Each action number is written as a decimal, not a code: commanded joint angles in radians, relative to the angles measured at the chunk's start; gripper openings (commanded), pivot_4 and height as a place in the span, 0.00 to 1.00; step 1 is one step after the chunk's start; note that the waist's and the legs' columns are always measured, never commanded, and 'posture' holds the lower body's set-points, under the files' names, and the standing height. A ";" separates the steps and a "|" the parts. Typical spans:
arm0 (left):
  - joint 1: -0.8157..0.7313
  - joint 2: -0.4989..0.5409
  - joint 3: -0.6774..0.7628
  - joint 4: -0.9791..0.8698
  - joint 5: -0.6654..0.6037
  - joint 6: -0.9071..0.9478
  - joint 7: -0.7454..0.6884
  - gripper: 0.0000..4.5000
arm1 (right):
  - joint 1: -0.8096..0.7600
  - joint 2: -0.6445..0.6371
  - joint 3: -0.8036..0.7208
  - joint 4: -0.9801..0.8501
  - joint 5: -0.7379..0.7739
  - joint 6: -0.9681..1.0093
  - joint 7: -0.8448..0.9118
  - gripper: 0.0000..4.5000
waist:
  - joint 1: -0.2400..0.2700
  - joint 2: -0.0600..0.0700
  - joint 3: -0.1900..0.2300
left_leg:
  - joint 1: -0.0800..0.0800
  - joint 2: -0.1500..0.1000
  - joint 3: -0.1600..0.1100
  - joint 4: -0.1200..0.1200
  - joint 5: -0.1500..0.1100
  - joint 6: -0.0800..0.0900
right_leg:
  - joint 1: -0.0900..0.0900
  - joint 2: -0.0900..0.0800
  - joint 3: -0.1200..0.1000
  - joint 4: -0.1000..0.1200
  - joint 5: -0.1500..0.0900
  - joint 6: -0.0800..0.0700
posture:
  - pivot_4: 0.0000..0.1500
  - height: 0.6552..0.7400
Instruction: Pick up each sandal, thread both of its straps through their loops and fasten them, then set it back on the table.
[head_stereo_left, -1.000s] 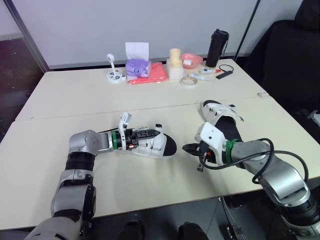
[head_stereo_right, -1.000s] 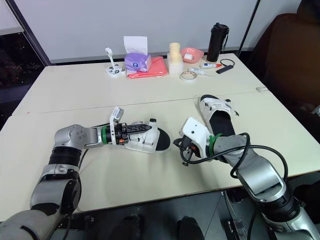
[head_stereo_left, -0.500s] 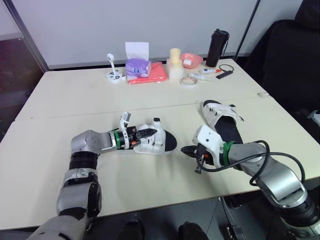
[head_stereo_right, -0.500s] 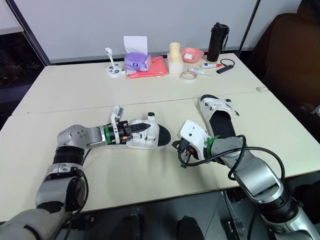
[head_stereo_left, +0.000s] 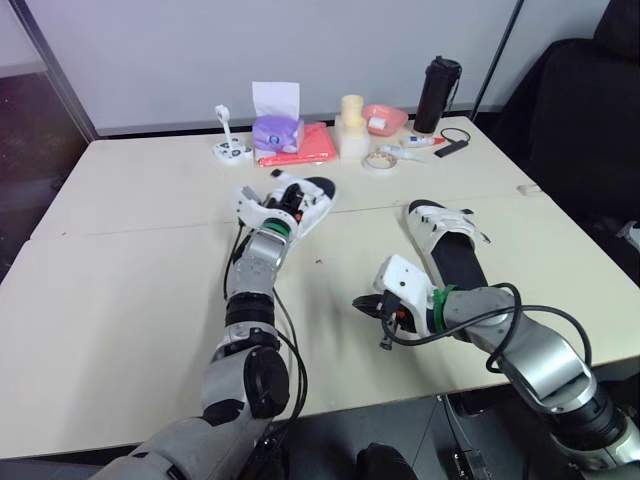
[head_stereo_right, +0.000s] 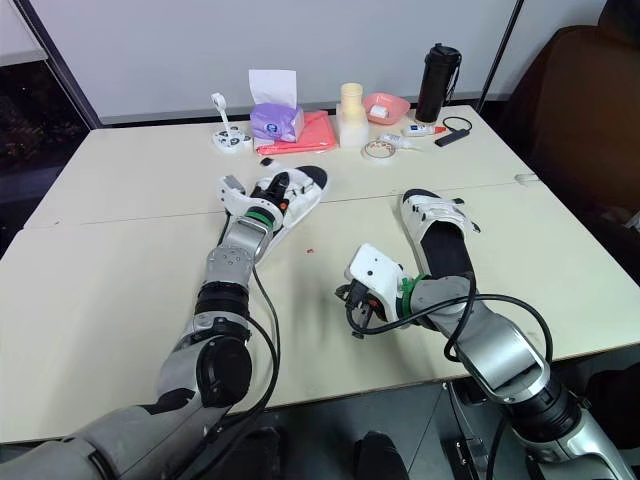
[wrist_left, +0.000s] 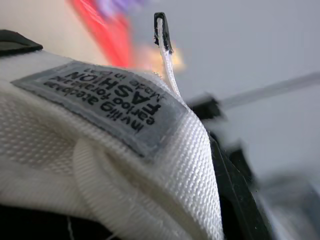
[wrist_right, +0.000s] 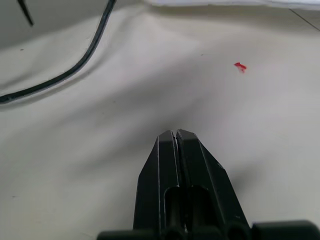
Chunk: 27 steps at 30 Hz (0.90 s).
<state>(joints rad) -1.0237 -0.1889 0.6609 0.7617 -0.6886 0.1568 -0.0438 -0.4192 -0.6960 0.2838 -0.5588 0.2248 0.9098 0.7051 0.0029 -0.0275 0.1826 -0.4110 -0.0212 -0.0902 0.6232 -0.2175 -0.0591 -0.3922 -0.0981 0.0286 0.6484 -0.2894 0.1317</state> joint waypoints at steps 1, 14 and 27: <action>-0.071 -0.028 -0.011 0.062 0.032 -0.173 0.101 0.00 | -0.016 0.002 0.002 -0.012 -0.006 -0.020 0.000 0.00 | 0.004 -0.001 0.000 | 0.000 0.000 0.000 0.000 0.000 0.000 | 0.000 0.000 0.000 0.000 0.000 0.000 | 1.00 1.00; -0.208 0.042 0.042 0.392 -0.015 -0.410 0.071 0.00 | -0.039 0.013 0.034 0.012 -0.023 -0.041 0.009 0.00 | 0.003 -0.002 0.001 | -0.006 -0.001 -0.001 0.004 0.000 0.000 | -0.002 0.000 -0.001 -0.001 0.001 0.003 | 1.00 1.00; -0.184 0.057 0.047 0.449 -0.018 -0.439 0.054 0.48 | -0.034 0.010 0.040 0.011 -0.029 -0.039 0.011 0.00 | 0.003 -0.002 0.001 | -0.006 -0.001 -0.001 0.005 0.000 0.000 | -0.002 0.000 -0.001 0.000 0.002 0.003 | 1.00 1.00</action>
<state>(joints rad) -1.1989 -0.1373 0.7087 1.2171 -0.7081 -0.2680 0.0232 -0.4408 -0.6870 0.3290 -0.5341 0.2001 0.8860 0.7135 0.0057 -0.0291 0.1836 -0.4171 -0.0222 -0.0910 0.6282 -0.2176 -0.0588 -0.3946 -0.0980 0.0274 0.6479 -0.2879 0.1344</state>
